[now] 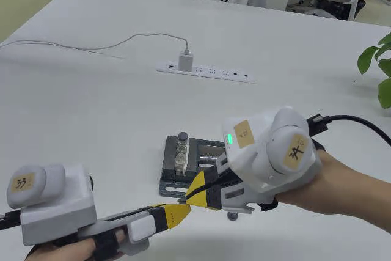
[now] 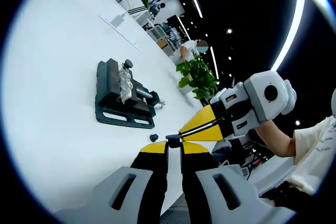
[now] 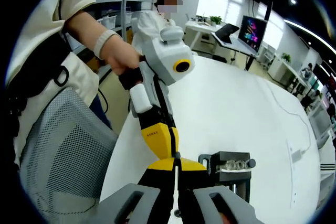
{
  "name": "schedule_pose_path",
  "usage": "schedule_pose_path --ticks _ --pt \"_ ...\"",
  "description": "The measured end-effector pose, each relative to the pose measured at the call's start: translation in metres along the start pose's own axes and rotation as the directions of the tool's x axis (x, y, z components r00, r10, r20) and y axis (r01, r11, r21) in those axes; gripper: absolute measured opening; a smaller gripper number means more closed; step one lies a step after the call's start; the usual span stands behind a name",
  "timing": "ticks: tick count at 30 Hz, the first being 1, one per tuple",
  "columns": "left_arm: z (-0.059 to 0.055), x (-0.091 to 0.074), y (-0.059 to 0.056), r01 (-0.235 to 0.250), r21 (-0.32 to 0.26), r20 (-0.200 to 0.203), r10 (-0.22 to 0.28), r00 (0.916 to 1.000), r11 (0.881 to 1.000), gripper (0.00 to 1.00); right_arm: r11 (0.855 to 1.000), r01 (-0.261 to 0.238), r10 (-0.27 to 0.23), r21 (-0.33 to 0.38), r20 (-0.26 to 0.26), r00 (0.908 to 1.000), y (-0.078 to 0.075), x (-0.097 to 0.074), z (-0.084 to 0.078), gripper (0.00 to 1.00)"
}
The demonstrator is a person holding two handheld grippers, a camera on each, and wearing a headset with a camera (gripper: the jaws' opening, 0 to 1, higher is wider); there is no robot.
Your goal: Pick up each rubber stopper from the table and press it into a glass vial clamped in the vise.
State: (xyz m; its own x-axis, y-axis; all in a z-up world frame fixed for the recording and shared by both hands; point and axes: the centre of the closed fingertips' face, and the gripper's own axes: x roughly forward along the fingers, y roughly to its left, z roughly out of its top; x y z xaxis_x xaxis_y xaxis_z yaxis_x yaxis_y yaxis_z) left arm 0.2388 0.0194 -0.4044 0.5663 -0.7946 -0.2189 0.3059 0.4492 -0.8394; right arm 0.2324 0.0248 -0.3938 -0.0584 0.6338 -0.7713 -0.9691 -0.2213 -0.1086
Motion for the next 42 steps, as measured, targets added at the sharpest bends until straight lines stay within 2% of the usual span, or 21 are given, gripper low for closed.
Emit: schedule_pose_path --ticks 3,10,17,19,21,26,30,32,34,39,42 --pt "-0.001 0.000 -0.002 0.003 0.004 -0.004 -0.003 1.0000 1.000 0.05 1.000 -0.003 0.003 -0.003 0.000 1.0000 0.001 0.000 0.000 0.00" --pt "-0.004 0.000 -0.005 -0.005 0.056 -0.022 0.006 0.9997 0.998 0.04 1.000 -0.009 0.009 0.003 -0.001 1.0000 0.004 0.000 -0.001 0.00" --pt "-0.001 0.000 -0.007 0.006 0.097 -0.025 -0.003 0.9997 0.995 0.04 0.998 -0.022 0.020 0.063 0.027 0.9994 0.001 -0.005 0.001 0.00" --pt "0.000 0.000 -0.007 0.006 0.110 -0.030 -0.003 0.9995 0.994 0.04 0.998 -0.017 0.016 0.065 0.014 0.9998 0.001 -0.005 -0.002 0.01" --pt "0.000 0.000 -0.007 0.009 0.117 -0.033 -0.005 0.9994 0.993 0.04 0.997 -0.016 0.016 0.079 -0.001 0.9999 0.001 -0.005 -0.007 0.08" --pt "-0.001 0.000 -0.007 0.009 0.156 -0.051 -0.001 0.9987 0.988 0.04 0.991 -0.044 0.043 0.124 0.006 0.9990 0.007 -0.007 -0.011 0.23" --pt "-0.006 0.000 -0.008 0.013 0.214 -0.090 0.006 0.9960 0.977 0.04 0.984 -0.067 0.066 0.162 0.014 0.9977 0.013 -0.007 -0.012 0.39" --pt "-0.007 0.001 -0.008 0.024 0.238 -0.106 0.001 0.9944 0.971 0.04 0.983 -0.070 0.068 0.169 0.017 0.9975 0.015 -0.006 -0.012 0.43" --pt "-0.007 0.001 -0.008 0.034 0.238 -0.116 -0.006 0.9932 0.971 0.04 0.980 -0.076 0.073 0.183 0.026 0.9970 0.017 -0.006 -0.011 0.48" --pt "-0.012 0.000 -0.003 0.044 0.372 -0.183 0.026 0.9827 0.927 0.04 0.975 -0.079 0.071 0.209 0.047 0.9964 0.018 -0.007 -0.008 0.56" --pt "-0.013 -0.001 -0.002 0.058 0.457 -0.219 0.049 0.9744 0.888 0.04 0.973 -0.083 0.074 0.217 0.052 0.9959 0.019 -0.008 -0.009 0.57"
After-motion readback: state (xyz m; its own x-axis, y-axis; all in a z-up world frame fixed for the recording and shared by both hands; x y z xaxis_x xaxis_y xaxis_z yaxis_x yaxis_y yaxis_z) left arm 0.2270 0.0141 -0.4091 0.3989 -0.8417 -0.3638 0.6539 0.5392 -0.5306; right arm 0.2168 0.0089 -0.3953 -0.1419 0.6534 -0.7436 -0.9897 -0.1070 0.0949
